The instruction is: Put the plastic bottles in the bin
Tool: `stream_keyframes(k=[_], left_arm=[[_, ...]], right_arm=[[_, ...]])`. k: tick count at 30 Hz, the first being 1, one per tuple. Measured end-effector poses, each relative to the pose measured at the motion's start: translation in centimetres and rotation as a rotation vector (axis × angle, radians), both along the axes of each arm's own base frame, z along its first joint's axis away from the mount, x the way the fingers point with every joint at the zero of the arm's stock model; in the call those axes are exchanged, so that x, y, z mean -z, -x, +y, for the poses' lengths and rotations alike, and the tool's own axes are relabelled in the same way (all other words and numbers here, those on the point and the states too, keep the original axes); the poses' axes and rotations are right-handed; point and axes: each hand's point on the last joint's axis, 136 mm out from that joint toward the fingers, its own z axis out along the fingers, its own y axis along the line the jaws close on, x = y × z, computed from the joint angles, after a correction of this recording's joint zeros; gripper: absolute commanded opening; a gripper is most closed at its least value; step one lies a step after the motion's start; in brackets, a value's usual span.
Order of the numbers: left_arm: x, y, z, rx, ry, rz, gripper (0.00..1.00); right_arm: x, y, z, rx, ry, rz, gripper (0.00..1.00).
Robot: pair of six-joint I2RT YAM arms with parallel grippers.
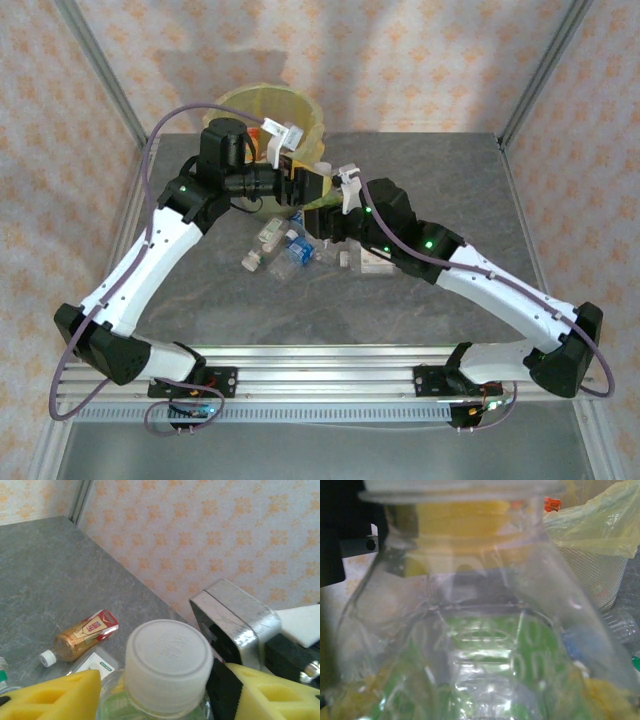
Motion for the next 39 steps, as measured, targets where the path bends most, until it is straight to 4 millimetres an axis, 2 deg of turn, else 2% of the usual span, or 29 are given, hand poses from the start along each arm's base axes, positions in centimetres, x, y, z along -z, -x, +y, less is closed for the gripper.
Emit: stream_keyframes(k=[3,8,14,17,19,24,25,33,36,39], left_arm=[[0.1,-0.3,0.1,-0.006,-0.001,0.001,0.46],[-0.1,-0.4,0.2,-0.011,0.003,-0.006,0.40],[-0.3,-0.5,0.1,-0.013,0.013,-0.009,0.23],[-0.3,-0.6,0.1,-0.015,0.015,-0.004,0.14],[-0.4,-0.6,0.1,-0.018,0.018,0.000,0.11],[-0.6,-0.4,-0.4,-0.014,0.026,-0.002,0.08],[-0.6,-0.5,-0.3,-0.021,0.024,-0.003,0.08],[-0.2,-1.8,0.6,-0.114,-0.018,-0.020,0.07],[-0.4,-2.7,1.8,-0.188,-0.040,-0.036,0.07],[-1.4,-4.2,3.7,-0.285,-0.052,-0.068,0.07]], right_arm=[[0.0,0.0,0.1,-0.003,-0.001,0.004,0.56],[0.1,-0.2,0.1,0.001,-0.002,0.006,0.56],[-0.1,-0.3,0.1,0.008,-0.006,0.004,0.57],[-0.1,-0.4,0.1,0.013,-0.007,0.005,0.61],[-0.1,-0.4,0.1,0.013,-0.006,0.003,0.68],[-0.5,-0.4,0.3,0.009,-0.018,-0.012,0.96],[-0.5,-0.5,0.3,0.008,-0.017,-0.016,0.99],[-0.6,-1.0,-0.4,0.051,0.004,-0.039,0.99],[-1.2,-1.0,-1.2,0.073,0.008,-0.060,0.99],[-2.5,-0.6,-2.4,0.093,-0.005,-0.090,0.99]])
